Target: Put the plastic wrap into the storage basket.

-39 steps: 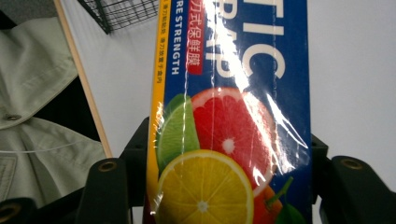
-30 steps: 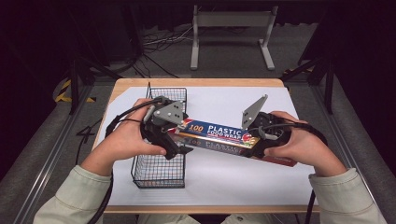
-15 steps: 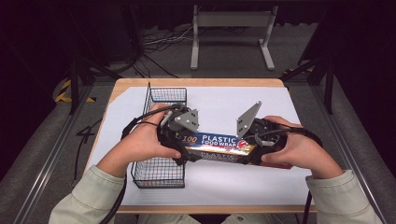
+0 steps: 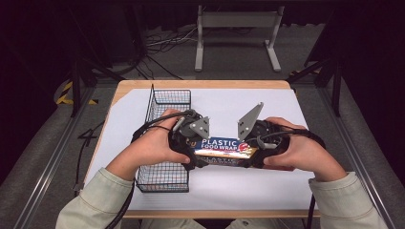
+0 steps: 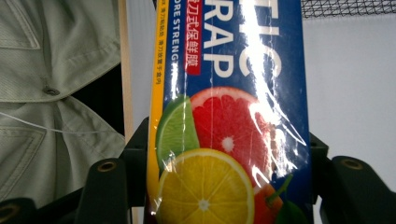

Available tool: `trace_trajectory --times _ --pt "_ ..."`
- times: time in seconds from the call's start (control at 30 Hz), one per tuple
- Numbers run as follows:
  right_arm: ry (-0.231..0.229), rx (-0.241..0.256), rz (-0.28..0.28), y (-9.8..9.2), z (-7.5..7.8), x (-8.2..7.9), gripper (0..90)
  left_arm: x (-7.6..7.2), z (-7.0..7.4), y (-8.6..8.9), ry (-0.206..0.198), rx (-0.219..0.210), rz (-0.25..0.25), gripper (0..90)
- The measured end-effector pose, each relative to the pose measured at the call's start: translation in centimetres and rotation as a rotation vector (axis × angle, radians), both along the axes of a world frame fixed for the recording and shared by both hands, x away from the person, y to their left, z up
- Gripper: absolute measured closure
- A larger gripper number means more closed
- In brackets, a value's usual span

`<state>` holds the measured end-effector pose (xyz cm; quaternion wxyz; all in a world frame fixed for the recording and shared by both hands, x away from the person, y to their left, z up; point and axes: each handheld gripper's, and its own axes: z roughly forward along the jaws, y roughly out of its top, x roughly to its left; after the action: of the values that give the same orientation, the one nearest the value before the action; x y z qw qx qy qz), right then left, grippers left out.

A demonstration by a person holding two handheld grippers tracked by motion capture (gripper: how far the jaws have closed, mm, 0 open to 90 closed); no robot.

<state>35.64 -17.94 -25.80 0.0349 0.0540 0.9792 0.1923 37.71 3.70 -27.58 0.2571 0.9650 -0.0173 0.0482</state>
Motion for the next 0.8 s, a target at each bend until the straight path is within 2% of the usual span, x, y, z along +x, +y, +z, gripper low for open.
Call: trace_trajectory --times 0.1,0.2,0.23,0.33,0.37,0.47,0.57,0.67,0.8 --pt "-0.019 0.003 0.024 0.25 0.1 -0.18 41.4 0.06 -0.35 -0.6 0.01 0.051 -0.01 11.4" --pt "-0.037 -0.007 0.033 0.49 0.18 -0.44 41.5 0.01 -0.62 -0.92 0.022 0.083 -0.011 13.6" --pt "-0.047 -0.011 0.029 0.54 0.23 -0.51 41.5 0.12 -0.63 -0.99 0.011 0.095 -0.019 14.2" --pt "-0.056 -0.011 0.023 0.59 0.32 -0.55 41.6 0.27 -0.84 -1.02 0.014 0.121 -0.009 15.1" --pt "-0.058 -0.011 0.027 0.57 0.34 -0.49 41.6 0.4 -0.94 -1.03 0.034 0.127 -0.017 18.1" --pt "-0.059 -0.013 0.031 0.53 0.29 -0.39 41.6 0.43 -1.05 -1.06 0.043 0.12 -0.039 25.6" --pt "-0.058 -0.017 0.035 0.49 0.15 -0.32 41.6 0.45 -0.98 -0.98 0.061 0.088 -0.048 31.8" --pt "-0.066 -0.014 0.041 0.39 0.06 -0.29 41.6 0.19 -0.83 -1.01 0.045 0.085 -0.076 38.0" --pt "-0.058 -0.008 0.057 0.21 0.01 -0.24 41.2 -0.06 -0.69 -1.16 0.056 0.09 -0.062 39.0"
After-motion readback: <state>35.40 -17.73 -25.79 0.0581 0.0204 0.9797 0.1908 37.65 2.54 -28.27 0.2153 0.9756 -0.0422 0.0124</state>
